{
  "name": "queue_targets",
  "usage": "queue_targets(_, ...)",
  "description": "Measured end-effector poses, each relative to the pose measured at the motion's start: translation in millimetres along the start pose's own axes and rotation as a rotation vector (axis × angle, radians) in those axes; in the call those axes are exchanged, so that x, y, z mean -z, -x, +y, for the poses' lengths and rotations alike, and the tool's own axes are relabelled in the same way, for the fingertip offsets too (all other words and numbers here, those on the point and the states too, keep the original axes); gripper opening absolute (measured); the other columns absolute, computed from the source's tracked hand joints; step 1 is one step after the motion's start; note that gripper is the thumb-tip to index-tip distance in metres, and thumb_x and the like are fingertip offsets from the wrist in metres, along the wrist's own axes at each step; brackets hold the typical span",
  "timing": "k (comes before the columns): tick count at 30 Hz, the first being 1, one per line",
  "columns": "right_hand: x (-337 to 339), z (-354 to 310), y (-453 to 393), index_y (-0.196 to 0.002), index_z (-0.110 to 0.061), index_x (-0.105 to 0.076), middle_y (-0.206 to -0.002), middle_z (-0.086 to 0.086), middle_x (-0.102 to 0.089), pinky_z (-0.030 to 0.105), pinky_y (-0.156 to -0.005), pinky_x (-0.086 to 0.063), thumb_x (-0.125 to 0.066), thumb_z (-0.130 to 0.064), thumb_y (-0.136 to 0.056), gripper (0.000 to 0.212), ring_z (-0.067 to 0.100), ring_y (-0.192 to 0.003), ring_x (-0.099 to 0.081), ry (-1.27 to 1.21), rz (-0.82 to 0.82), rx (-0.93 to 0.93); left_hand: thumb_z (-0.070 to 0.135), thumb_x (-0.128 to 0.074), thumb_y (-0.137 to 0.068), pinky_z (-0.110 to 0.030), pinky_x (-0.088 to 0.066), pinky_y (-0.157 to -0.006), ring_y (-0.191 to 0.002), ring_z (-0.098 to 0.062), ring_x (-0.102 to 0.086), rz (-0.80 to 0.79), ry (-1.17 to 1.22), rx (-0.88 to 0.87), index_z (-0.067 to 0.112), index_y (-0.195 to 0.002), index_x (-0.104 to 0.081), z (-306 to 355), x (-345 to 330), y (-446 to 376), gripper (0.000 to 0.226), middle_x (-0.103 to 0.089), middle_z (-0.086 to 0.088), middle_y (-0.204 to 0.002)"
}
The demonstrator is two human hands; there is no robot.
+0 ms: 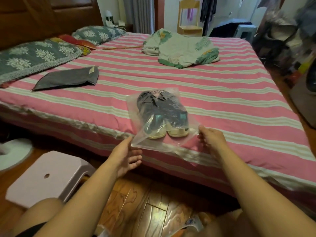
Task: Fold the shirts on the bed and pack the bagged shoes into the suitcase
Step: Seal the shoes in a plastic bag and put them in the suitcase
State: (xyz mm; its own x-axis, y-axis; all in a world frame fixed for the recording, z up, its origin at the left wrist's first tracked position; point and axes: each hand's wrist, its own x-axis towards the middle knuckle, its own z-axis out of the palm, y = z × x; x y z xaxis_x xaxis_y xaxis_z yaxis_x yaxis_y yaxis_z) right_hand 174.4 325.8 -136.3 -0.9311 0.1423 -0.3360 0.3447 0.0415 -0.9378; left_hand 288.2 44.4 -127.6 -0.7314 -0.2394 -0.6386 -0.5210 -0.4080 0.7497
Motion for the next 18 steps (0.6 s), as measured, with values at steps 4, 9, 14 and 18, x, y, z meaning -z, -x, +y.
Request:
queue_targets(4, 5.4, -3.2, -5.2, -0.074, -0.006, -0.063, -0.06, 0.008, -0.058, 0.019, -0.037, -0.034, -0.063, -0.008, -0.091, 0.017, 0.013, -0.043, -0.045, -0.035, 0.036, 0.036, 0.022, -0.051, -0.103, -0.027, -0.041, -0.053, -0.053, -0.013, -0.048, 0.06, -0.11, -0.151, 0.014, -0.092, -0.057, 4.6, -6.8, -5.2, 0.014, -0.049, -0.002, -0.065)
queue_targets(9, 6.7, -6.3, -3.0, -0.071, -0.009, -0.055, -0.053, 0.004, -0.048, 0.021, -0.039, -0.031, -0.057, -0.002, -0.084, 0.015, 0.013, -0.04, -0.04, -0.174, -0.018, -0.114, 0.017, -0.05, -0.105, -0.026, -0.041, -0.054, -0.055, -0.013, -0.044, 0.151, 0.146, -0.11, 0.013, -0.093, -0.058, -2.1, -5.9, -7.9, 0.015, -0.045, 0.0, -0.061)
queue_targets(14, 16.4, -13.5, 8.0, -0.074, -0.008, -0.057, -0.056, 0.003, -0.051, 0.022, -0.041, -0.035, -0.053, -0.011, -0.084, 0.011, 0.013, -0.044, -0.044, 0.005, -0.179, -0.251, 0.018, -0.044, -0.103, -0.03, -0.042, -0.057, -0.06, -0.018, -0.047, 0.314, 0.581, -0.056, 0.014, -0.079, -0.047, -30.8, -31.2, 6.7, 0.024, -0.045, -0.004, -0.069)
queue_targets(18, 13.2, -7.7, 31.0, -0.083, -0.004, -0.063, -0.062, 0.002, -0.059, 0.02, -0.046, -0.043, -0.054, -0.011, -0.092, 0.014, 0.01, -0.052, -0.049, 0.117, -0.463, -0.401, 0.01, -0.056, -0.094, -0.027, -0.042, -0.056, -0.06, -0.017, -0.05, 0.036, 0.415, 0.188, 0.011, -0.08, -0.058, -79.5, -89.7, 31.5, 0.015, -0.051, -0.003, -0.064)
